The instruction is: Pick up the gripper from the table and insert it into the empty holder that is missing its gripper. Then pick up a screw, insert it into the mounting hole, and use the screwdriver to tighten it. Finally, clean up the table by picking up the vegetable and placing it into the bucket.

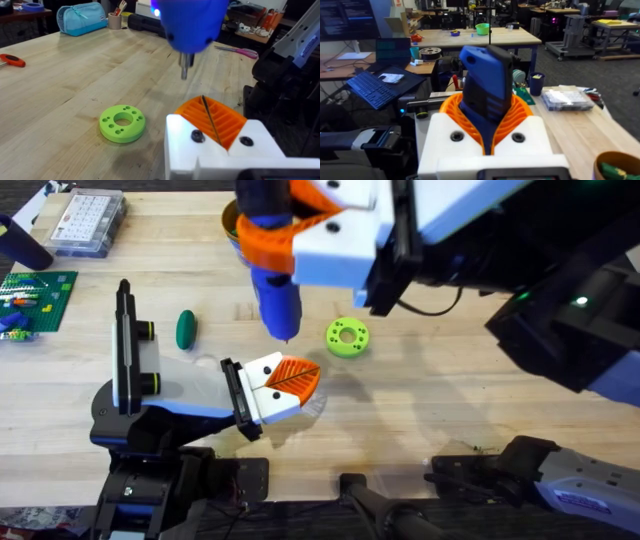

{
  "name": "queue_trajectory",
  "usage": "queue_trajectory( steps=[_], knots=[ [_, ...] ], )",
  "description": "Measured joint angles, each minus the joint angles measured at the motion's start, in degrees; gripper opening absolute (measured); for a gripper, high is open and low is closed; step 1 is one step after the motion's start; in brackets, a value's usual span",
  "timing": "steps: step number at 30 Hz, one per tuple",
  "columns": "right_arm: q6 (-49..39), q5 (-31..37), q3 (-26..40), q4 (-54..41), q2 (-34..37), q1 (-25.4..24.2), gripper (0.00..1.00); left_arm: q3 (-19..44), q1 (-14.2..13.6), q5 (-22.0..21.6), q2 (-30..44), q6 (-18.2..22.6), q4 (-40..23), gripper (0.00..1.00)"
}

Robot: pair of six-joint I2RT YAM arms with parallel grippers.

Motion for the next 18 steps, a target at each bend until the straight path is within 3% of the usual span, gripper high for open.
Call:
queue_trajectory(
  steps=[8, 18],
  knots=[
    [0.0, 0.0, -1.2, -0.7, 2.3, 0.4, 0.047, 0.0, 0.0, 0.1, 0.0, 0.0, 0.2, 0.015],
    [0.1, 0.0, -1.2, 6.1, 2.3, 0.4, 0.047, 0.0, 0.0, 0.1, 0.0, 0.0, 0.2, 0.015]
  ],
)
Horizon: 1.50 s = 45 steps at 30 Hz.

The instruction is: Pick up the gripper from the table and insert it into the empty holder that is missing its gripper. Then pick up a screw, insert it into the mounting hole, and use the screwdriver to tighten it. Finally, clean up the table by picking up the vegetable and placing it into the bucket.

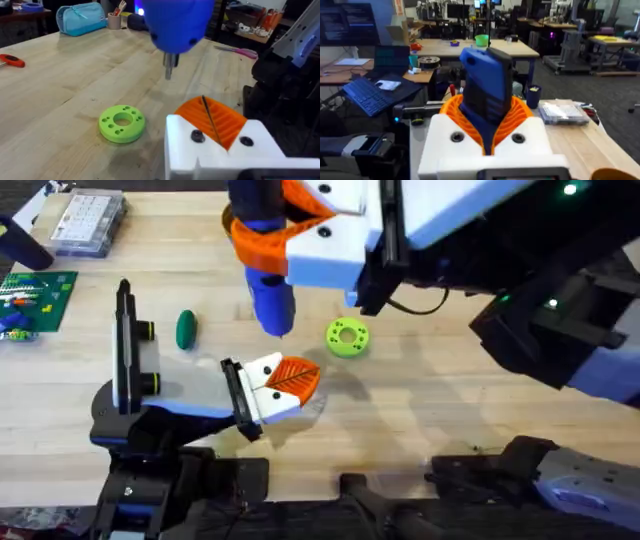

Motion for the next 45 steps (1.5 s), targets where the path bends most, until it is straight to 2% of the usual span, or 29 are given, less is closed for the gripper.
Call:
queue_trajectory(
  steps=[16, 24, 45],
  knots=[
    [5.7, -2.3, 0.0, 5.0, 0.0, 3.5, 0.047, 0.0, 0.0, 0.0, 0.0, 0.0, 0.0, 0.015],
    [5.2, -4.4, 0.0, 4.2, 0.0, 3.6, 0.047, 0.0, 0.0, 0.0, 0.0, 0.0, 0.0, 0.015],
    [4.5, -5.1, 0.0, 4.5, 3.7, 4.2, 0.047, 0.0, 0.0, 0.0, 0.0, 0.0, 0.0, 0.015]
  ],
)
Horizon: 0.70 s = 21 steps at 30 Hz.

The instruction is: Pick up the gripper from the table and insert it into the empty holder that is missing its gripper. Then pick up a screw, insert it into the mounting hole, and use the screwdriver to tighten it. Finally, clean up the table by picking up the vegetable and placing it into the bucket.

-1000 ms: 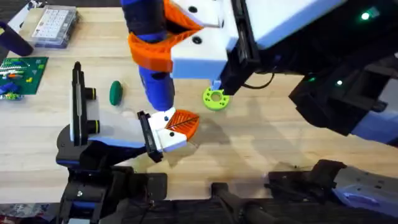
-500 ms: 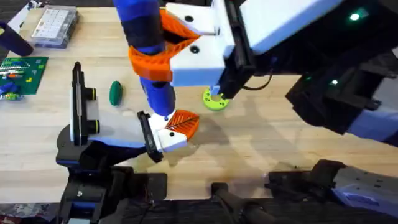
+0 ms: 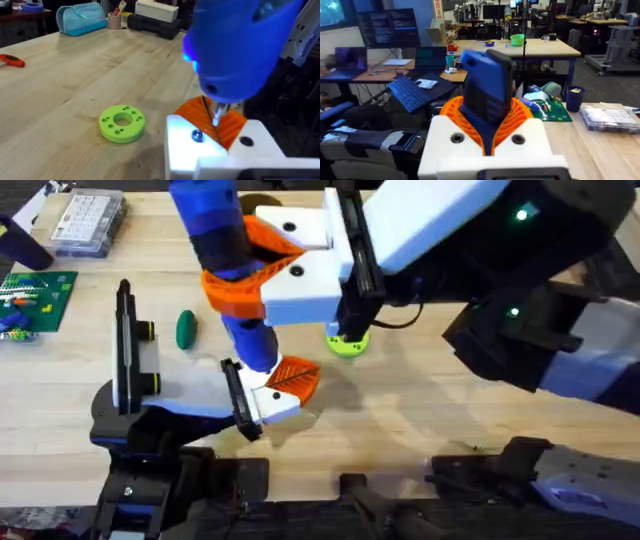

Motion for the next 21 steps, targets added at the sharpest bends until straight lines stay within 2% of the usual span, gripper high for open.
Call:
queue_trajectory(
  steps=[21],
  knots=[
    [-1.6, 0.0, 0.0, 0.3, 2.5, 0.2, 0.047, 0.0, 0.0, 0.0, 0.0, 0.0, 0.0, 0.015]
  ],
)
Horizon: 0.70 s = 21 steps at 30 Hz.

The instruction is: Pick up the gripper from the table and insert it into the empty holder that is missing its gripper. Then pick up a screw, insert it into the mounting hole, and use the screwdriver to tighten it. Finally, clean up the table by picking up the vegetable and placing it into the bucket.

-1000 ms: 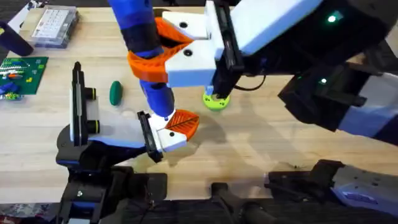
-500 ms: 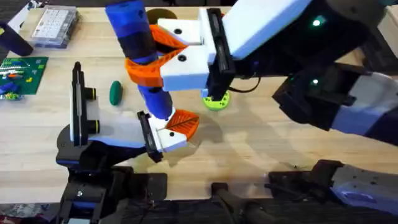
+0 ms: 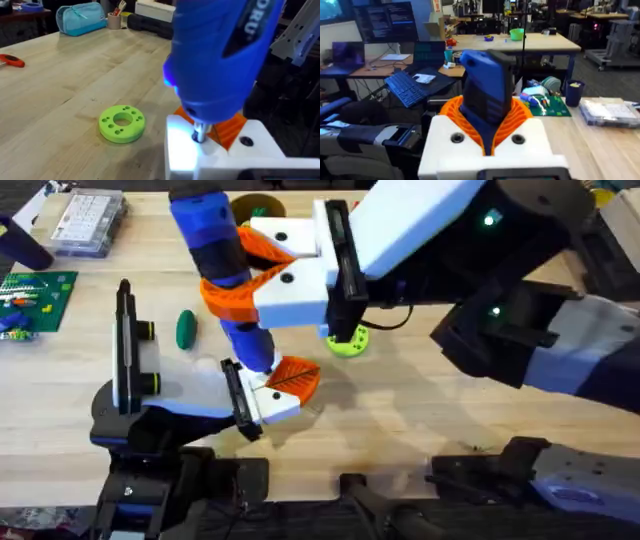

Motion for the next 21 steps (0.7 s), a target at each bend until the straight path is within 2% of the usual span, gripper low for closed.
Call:
queue_trajectory(
  steps=[5, 21],
  knots=[
    [0.8, 0.0, 0.0, 2.8, 0.0, 0.0, 0.047, 0.0, 0.0, 0.0, 0.0, 0.0, 0.0, 0.015],
    [1.8, -0.3, 0.0, 2.7, 0.0, -0.6, 0.048, 0.0, 0.0, 0.0, 0.0, 0.0, 0.0, 0.015]
  ],
)
